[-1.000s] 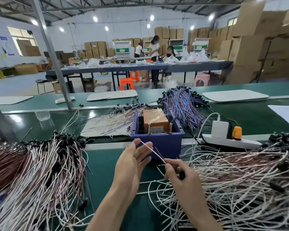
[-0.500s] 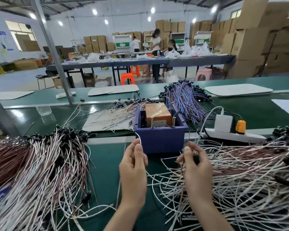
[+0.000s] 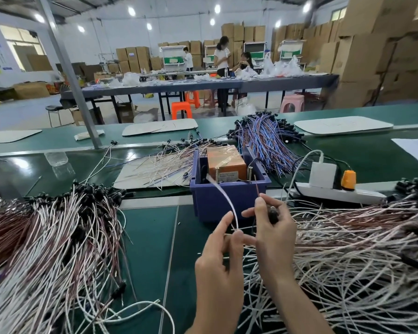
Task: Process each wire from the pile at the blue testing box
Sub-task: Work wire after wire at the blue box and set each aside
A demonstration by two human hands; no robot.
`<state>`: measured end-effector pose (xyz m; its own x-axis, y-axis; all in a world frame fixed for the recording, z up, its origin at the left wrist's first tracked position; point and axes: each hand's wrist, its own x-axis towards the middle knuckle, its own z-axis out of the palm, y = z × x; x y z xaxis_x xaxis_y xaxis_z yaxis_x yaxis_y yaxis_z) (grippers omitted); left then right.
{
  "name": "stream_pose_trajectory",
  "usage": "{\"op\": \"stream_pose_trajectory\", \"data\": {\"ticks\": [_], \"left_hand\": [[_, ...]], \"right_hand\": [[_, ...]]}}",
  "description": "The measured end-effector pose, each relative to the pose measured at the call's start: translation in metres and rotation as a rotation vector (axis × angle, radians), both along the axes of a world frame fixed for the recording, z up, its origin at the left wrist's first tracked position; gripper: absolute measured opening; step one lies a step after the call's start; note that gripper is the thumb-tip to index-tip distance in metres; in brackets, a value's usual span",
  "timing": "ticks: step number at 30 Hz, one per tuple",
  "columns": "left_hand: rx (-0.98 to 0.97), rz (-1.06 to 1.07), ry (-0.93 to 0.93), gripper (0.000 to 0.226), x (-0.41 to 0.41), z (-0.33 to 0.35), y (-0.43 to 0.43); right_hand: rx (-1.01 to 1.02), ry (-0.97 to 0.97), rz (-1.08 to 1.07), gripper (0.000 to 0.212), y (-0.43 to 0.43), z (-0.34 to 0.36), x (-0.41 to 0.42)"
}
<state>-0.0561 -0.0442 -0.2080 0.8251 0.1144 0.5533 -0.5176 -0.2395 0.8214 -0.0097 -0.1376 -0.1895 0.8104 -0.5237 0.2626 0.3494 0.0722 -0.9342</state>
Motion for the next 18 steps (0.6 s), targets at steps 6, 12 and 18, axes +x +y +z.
{"op": "stream_pose_trajectory", "data": {"ticks": [6, 12, 18], "left_hand": [[0.059, 0.048, 0.011, 0.038, 0.001, -0.001, -0.004], [-0.168, 0.096, 0.194, 0.018, 0.011, 0.005, 0.003], [-0.182, 0.065, 0.235, 0.017, 0.008, 0.004, 0.001]], "right_hand": [[-0.009, 0.025, -0.026, 0.010, -0.006, -0.002, 0.004], [0.056, 0.088, -0.026, 0.015, -0.012, -0.007, 0.012], [0.076, 0.091, -0.005, 0.018, -0.012, -0.008, 0.014]]}}
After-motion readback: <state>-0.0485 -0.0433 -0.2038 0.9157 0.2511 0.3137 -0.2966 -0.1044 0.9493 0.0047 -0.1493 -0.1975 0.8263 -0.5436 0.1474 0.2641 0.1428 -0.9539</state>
